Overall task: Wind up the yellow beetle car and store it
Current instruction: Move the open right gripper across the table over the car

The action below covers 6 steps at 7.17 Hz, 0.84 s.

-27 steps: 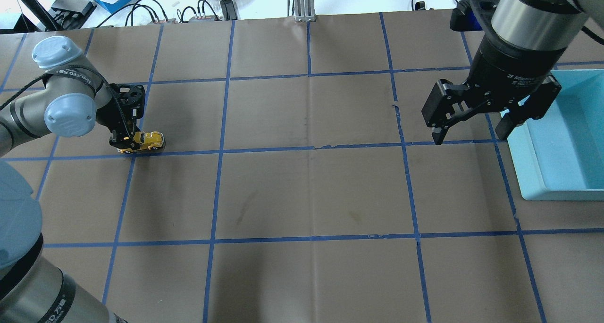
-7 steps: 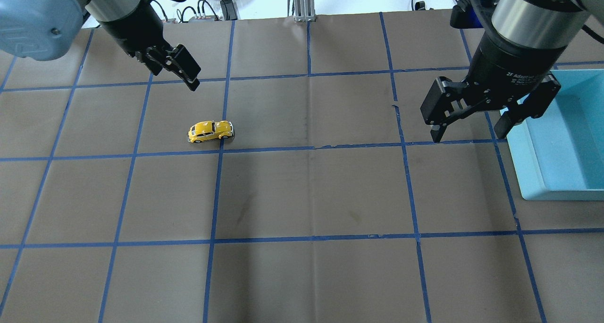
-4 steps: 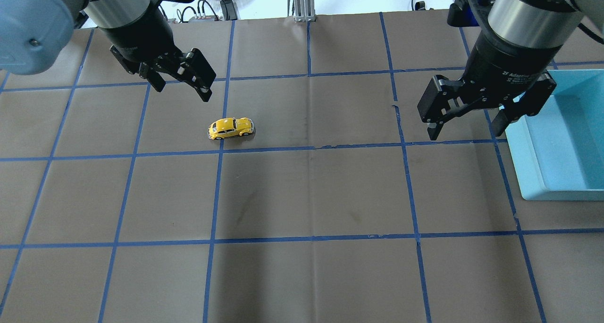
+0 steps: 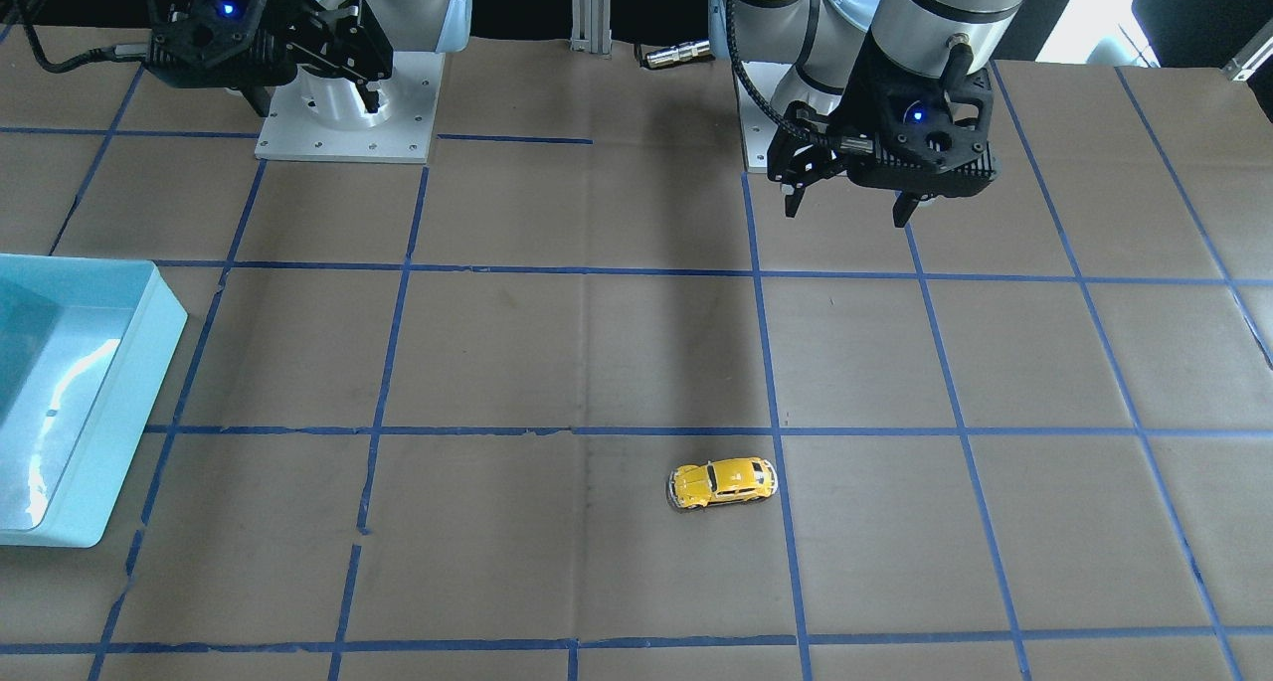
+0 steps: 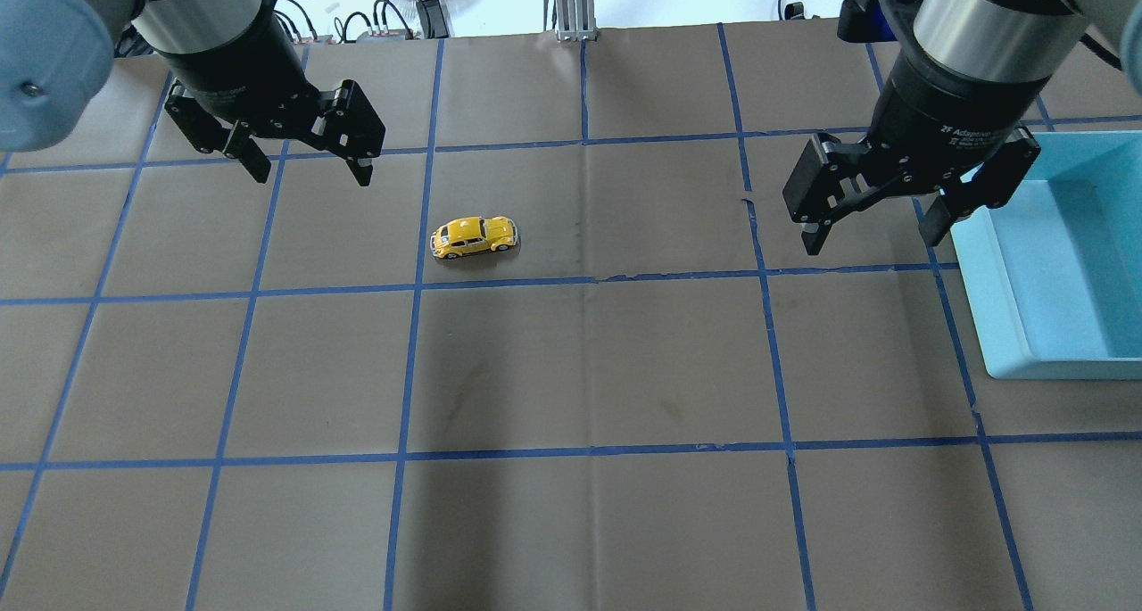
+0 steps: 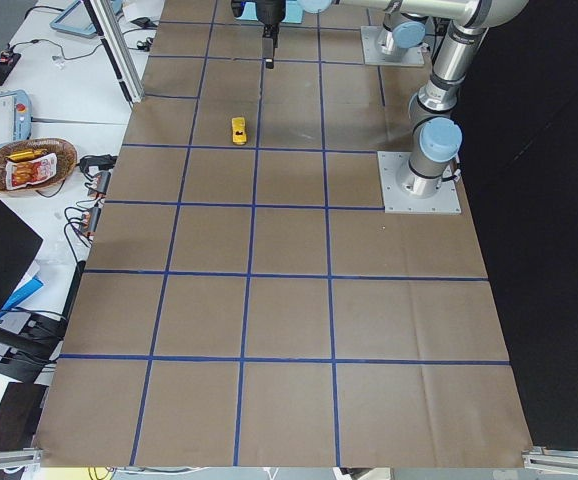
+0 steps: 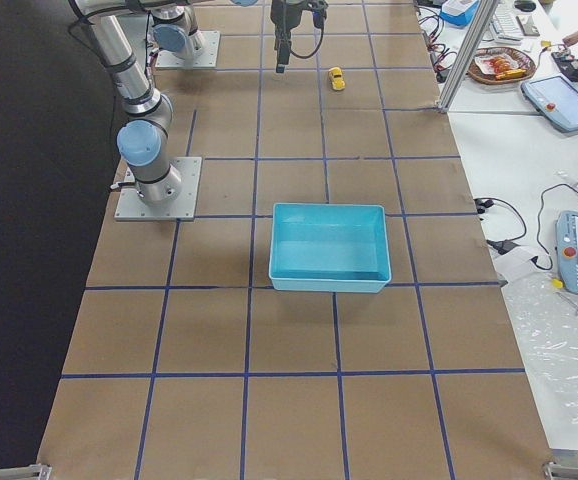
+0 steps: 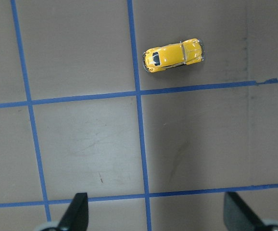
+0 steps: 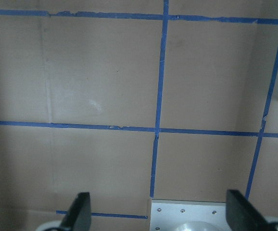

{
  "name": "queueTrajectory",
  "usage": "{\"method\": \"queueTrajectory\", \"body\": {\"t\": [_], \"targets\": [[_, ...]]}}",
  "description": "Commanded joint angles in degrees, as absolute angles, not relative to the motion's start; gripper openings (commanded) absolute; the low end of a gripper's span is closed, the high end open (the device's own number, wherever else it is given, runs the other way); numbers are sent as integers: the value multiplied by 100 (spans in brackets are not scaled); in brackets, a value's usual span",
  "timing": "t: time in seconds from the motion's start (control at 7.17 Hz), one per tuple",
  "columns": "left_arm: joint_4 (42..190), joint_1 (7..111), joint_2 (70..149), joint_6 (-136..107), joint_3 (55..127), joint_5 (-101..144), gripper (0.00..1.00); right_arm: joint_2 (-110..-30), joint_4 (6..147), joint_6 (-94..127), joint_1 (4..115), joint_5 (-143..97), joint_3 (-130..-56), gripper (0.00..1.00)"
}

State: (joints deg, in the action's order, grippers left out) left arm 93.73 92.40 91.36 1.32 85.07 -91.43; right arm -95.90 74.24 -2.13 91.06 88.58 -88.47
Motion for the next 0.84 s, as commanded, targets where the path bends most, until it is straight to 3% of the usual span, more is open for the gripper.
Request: {"method": "queueTrajectory", "body": {"t": [0.0, 0.7], "targets": [[9352, 9194, 9079, -226, 8482, -9141, 100, -9554, 7479, -333, 9114, 8886, -8824, 99], [9352, 9194, 9088, -246, 8543, -9184, 100, -9457, 7497, -421, 9114, 8895, -8807, 99]]}}
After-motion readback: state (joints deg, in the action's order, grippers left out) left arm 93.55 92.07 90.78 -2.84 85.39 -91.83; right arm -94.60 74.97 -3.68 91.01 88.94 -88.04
